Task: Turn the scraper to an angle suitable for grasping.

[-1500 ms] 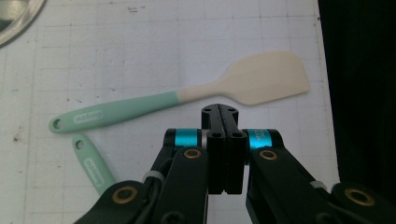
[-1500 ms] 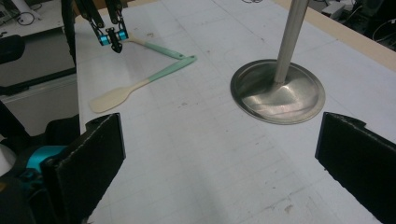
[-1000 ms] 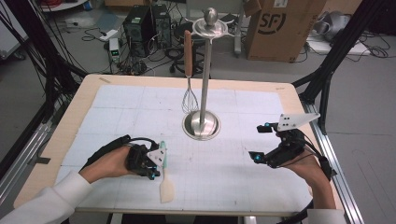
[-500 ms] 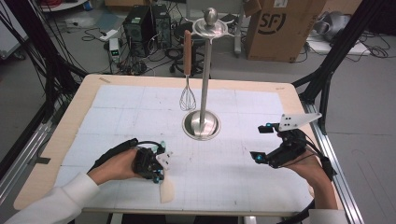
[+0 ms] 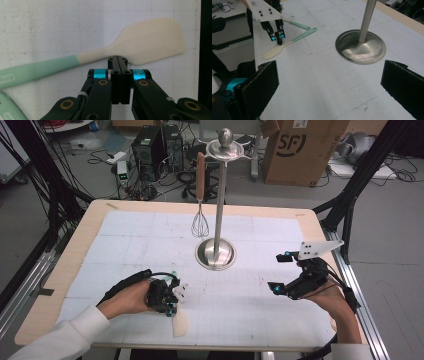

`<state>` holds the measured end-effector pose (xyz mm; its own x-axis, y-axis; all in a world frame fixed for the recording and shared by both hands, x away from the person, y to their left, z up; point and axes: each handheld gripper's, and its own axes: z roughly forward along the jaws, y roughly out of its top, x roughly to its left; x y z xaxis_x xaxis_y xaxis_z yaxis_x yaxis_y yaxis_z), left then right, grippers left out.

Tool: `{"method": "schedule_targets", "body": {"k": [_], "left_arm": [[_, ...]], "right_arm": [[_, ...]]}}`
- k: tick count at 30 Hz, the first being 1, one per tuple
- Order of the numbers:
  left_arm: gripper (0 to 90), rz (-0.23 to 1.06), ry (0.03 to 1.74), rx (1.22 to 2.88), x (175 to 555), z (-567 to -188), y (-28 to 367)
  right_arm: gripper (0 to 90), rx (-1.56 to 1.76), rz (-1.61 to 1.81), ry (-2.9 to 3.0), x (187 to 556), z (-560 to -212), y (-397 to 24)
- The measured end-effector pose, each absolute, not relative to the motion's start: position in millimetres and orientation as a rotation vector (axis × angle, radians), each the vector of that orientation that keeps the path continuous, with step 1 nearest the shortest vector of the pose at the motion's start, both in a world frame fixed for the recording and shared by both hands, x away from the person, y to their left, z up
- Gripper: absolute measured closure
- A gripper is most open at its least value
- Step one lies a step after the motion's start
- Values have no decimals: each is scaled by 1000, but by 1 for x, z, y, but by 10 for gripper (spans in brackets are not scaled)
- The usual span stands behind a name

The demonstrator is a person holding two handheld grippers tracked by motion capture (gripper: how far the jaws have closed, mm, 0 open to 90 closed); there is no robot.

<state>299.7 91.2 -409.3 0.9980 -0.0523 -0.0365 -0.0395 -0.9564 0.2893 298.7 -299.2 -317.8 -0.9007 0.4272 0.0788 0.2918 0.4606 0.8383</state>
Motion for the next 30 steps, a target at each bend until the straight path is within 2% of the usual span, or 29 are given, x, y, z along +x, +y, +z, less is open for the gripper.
{"method": "schedule_targets", "body": {"k": [13, 25, 30], "left_arm": [[900, -57, -50, 2809, 304, -406, 62], [899, -56, -20, 2708, 305, -384, 82], [900, -53, -27, 2739, 303, -386, 87]], "right_arm": [[1, 630, 1426, 2568, 299, -318, -299], [2, 622, 1441, 2561, 297, -316, -299], [1, 611, 1430, 2559, 297, -312, -297]]}}
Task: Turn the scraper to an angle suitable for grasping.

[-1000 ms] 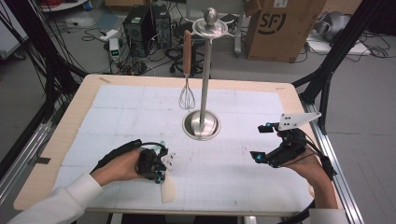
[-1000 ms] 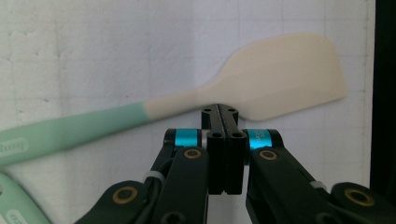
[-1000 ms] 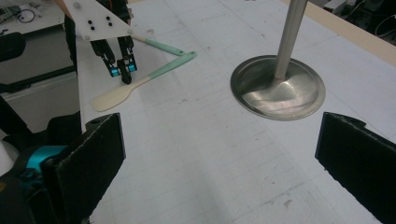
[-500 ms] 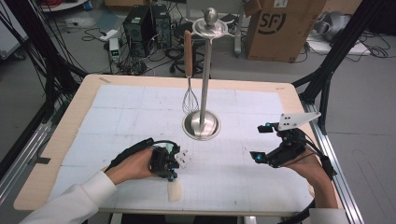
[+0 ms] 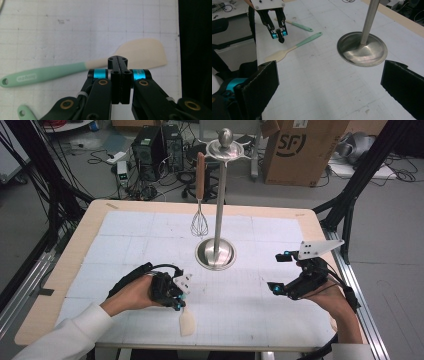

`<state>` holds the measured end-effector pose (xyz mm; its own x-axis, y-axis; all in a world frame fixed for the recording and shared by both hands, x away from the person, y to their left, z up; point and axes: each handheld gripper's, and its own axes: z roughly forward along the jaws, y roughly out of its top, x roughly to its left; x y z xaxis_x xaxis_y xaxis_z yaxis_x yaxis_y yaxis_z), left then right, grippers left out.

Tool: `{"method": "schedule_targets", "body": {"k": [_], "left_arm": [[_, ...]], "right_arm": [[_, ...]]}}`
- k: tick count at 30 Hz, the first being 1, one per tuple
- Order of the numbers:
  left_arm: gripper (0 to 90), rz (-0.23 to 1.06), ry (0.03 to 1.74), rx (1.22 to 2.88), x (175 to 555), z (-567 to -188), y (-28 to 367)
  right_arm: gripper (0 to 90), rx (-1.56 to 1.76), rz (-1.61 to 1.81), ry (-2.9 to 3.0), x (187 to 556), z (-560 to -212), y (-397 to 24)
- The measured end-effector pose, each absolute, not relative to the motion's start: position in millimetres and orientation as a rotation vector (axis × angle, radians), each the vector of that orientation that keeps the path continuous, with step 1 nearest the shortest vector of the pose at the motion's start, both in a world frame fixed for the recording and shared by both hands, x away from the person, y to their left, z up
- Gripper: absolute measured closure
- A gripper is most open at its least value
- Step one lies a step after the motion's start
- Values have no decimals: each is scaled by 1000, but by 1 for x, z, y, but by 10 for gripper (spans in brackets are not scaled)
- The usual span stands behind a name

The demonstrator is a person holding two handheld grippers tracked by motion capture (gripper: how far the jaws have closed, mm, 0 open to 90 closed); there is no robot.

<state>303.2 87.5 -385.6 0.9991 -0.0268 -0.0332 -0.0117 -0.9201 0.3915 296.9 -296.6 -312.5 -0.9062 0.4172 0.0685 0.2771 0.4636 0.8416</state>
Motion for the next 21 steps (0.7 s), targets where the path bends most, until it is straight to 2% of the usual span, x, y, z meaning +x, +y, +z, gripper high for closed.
{"method": "schedule_targets", "body": {"k": [10, 16, 21], "left_arm": [[900, -50, 8, 2710, 302, -380, 104], [900, -53, -20, 2770, 301, -389, 101], [900, -50, -22, 2748, 301, -387, 102]], "right_arm": [[2, 597, 1427, 2568, 298, -309, -292], [1, 595, 1424, 2570, 299, -306, -288], [2, 589, 1429, 2571, 297, -304, -288]]}}
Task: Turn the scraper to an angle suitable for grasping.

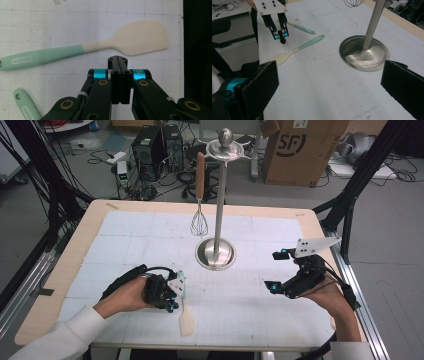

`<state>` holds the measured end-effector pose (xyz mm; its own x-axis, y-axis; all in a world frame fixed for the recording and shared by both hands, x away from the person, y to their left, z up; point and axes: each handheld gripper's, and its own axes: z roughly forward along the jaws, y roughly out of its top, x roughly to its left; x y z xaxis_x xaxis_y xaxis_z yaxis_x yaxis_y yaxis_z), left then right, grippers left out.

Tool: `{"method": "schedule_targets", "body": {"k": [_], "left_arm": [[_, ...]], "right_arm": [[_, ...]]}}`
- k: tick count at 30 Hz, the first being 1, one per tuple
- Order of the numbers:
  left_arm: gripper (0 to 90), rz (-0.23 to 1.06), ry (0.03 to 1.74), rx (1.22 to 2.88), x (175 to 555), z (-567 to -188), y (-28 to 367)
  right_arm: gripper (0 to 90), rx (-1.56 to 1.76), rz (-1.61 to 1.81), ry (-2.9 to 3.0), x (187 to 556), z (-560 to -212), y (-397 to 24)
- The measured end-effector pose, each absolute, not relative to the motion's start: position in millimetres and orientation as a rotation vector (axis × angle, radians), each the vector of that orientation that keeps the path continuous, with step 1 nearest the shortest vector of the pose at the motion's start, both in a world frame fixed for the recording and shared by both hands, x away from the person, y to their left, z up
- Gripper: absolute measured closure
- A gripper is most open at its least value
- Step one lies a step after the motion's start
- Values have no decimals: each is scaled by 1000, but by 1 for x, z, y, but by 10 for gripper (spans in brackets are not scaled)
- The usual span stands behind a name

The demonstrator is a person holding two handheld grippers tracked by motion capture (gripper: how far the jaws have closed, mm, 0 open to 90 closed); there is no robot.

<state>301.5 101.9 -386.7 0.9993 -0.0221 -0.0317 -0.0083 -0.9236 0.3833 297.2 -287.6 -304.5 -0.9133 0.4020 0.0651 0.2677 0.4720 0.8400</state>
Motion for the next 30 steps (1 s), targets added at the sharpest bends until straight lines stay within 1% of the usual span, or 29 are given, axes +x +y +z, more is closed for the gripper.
{"method": "schedule_targets", "body": {"k": [7, 8, 9, 10, 13, 14, 15, 18, 21, 23, 25, 27, 28, 29, 30], "left_arm": [[898, -40, -5, 2684, 301, -377, 114], [897, -38, 10, 2653, 301, -374, 120], [892, -37, 13, 2641, 301, -372, 123], [865, -37, 19, 2627, 301, -371, 126], [679, -38, 62, 2586, 301, -369, 136], [649, -28, 69, 2573, 302, -368, 139], [616, -24, 71, 2560, 303, -367, 143], [469, 0, 103, 2495, 303, -363, 154], [352, 16, 113, 2433, 303, -358, 165], [245, 46, 130, 2403, 302, -356, 172], [144, 53, 144, 2366, 301, -354, 179], [94, 46, 161, 2335, 300, -353, 185], [52, 57, 169, 2325, 300, -353, 187], [37, 57, 169, 2325, 300, -353, 187], [37, 71, 175, 2320, 300, -352, 190]], "right_arm": [[2, 615, 1493, 2546, 298, -304, -285], [2, 603, 1496, 2547, 298, -303, -284], [2, 593, 1497, 2544, 297, -303, -282], [2, 578, 1501, 2548, 297, -303, -281], [14, 555, 1502, 2545, 297, -302, -276], [39, 546, 1500, 2547, 297, -302, -275], [46, 539, 1507, 2554, 297, -302, -273], [48, 528, 1506, 2565, 299, -303, -267], [65, 517, 1495, 2596, 301, -304, -260], [160, 498, 1496, 2618, 302, -306, -254], [170, 490, 1492, 2637, 305, -307, -248], [231, 474, 1491, 2662, 306, -309, -242], [265, 482, 1490, 2665, 307, -310, -239], [265, 482, 1490, 2665, 307, -310, -239], [301, 480, 1488, 2680, 308, -310, -236]]}}
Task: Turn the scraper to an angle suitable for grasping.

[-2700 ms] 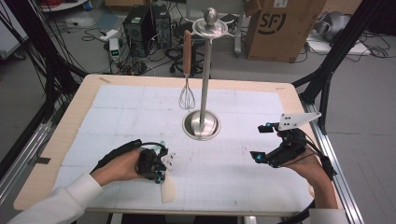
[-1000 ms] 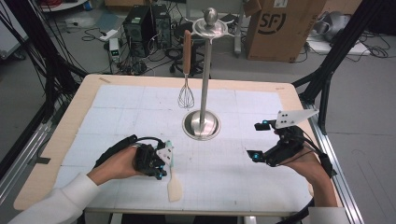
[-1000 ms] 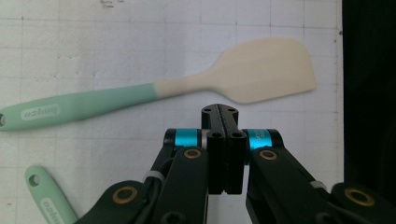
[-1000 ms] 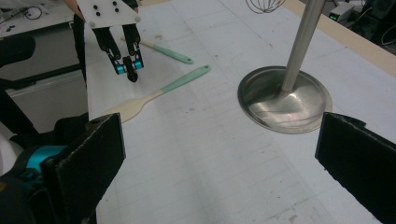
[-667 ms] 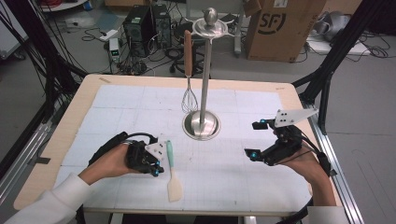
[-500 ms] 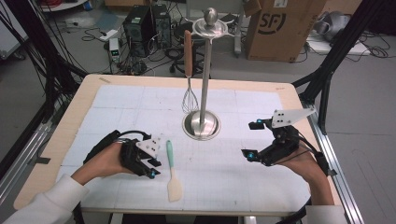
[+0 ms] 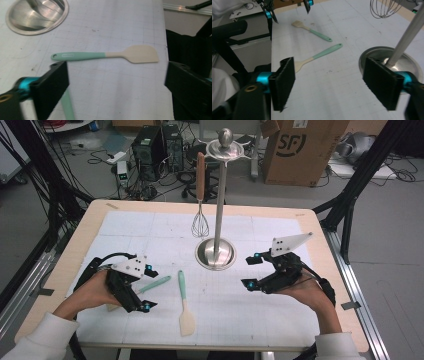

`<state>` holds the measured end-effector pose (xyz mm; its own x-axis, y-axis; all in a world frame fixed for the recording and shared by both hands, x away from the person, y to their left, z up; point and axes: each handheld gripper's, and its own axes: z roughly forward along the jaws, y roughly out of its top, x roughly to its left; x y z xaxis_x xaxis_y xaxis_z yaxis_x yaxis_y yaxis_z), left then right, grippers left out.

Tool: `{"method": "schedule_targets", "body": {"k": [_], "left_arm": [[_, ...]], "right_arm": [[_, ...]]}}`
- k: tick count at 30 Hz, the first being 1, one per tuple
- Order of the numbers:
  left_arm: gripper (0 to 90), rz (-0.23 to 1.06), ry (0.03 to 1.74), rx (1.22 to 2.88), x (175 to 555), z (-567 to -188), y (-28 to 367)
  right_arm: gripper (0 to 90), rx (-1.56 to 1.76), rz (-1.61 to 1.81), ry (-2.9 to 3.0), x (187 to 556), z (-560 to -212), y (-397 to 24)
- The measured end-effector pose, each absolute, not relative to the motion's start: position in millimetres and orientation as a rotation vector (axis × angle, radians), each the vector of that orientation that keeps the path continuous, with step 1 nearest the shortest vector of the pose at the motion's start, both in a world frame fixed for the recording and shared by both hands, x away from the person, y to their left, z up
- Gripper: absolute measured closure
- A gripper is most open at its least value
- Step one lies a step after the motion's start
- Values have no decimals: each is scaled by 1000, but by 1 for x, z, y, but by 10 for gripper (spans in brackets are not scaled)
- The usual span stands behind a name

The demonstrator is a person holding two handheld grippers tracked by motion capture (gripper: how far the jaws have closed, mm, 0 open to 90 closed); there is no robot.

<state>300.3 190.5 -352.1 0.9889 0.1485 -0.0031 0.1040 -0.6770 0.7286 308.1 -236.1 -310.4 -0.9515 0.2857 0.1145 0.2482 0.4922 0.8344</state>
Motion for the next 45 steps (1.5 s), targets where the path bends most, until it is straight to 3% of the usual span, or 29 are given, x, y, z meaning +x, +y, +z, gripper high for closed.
{"method": "schedule_targets", "body": {"k": [1, 4, 14, 21, 24, 45], "left_arm": [[16, 83, 199, 2297, 300, -352, 196], [16, 98, 218, 2244, 301, -353, 205], [17, 140, 277, 2148, 299, -360, 233], [16, 174, 314, 2110, 298, -360, 247], [17, 178, 319, 2103, 299, -359, 251], [17, 180, 317, 2080, 301, -358, 254]], "right_arm": [[392, 471, 1484, 2698, 310, -313, -229], [504, 447, 1474, 2747, 313, -317, -220], [742, 393, 1408, 2825, 320, -328, -191], [855, 347, 1345, 2852, 321, -335, -171], [889, 330, 1323, 2863, 320, -337, -162], [890, 184, 1269, 2962, 322, -362, -106]]}}
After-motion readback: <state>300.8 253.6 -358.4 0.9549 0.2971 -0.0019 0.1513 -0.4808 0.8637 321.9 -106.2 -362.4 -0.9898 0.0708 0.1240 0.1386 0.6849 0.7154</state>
